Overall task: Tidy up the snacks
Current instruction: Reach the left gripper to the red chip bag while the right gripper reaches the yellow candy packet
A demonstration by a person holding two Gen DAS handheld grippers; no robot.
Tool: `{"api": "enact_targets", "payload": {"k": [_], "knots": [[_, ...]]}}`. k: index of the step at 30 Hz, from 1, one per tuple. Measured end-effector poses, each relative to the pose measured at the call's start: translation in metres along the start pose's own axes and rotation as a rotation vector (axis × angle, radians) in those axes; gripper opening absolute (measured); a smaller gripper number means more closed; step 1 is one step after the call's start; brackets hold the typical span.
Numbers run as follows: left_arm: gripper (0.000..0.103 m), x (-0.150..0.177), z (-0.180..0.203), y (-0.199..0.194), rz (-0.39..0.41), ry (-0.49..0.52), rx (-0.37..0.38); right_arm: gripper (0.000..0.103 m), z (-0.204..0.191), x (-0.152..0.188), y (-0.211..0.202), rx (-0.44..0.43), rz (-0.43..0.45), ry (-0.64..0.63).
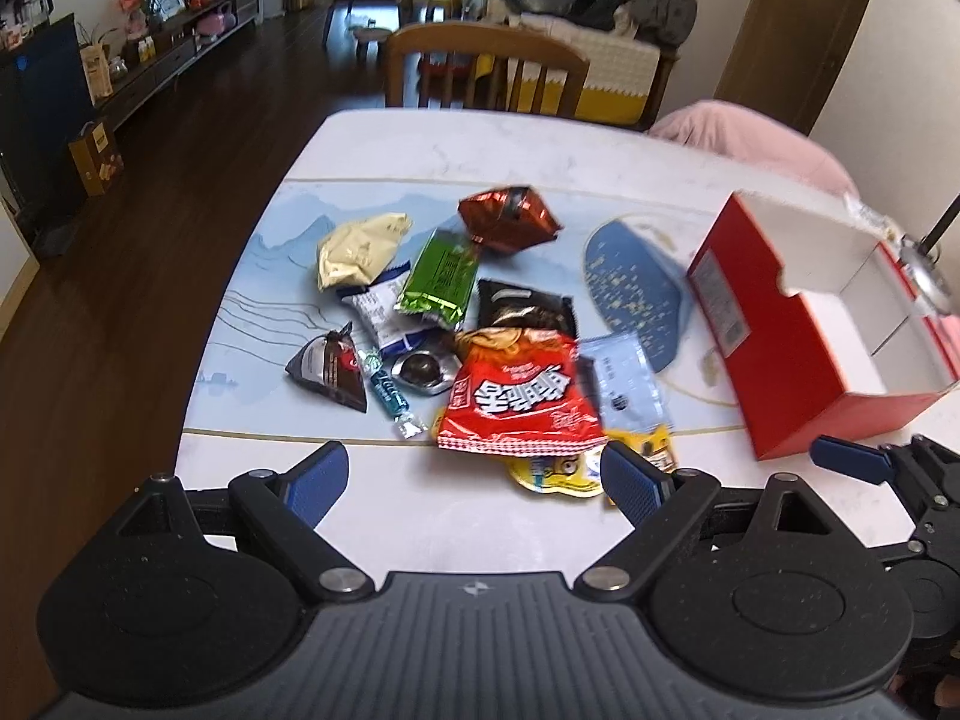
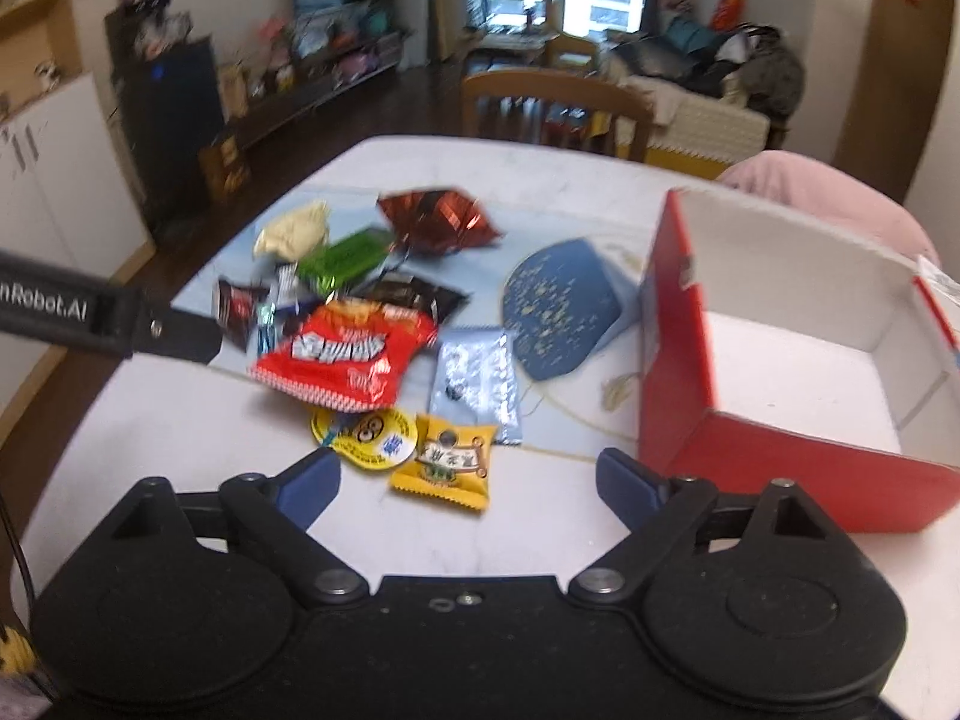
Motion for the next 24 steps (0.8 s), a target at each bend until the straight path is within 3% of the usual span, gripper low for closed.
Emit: {"api": "enact_targets", "payload": {"k": [8,13,24], "knots": [[0.091,-0.024,0.008,0.045,-0.119,0.037,-0.009,0.076,0.010,0.000,0.040,-0.001,-0.044,0.037],[0.091,-0.038,0.014,0.077,-0.222,0.018,-0.015,0.076,0.009,-0.001,0.049,-0.027,-0.062,0.046],[0.091,-0.048,0.033,0.127,-0.354,0.008,-0.007,0.075,0.012,-0.001,0.066,-0.062,-0.121,0.095]]}}
Point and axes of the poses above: each gripper's, at about its wrist camera, not at the fingertips, and y roughly the way its jaws point, z to its right, x to its underside, the point moved 10 cm from there along y, roughly the way its jaws point, and after that the axes turned 6 degrees about y, right-handed, at the moved point
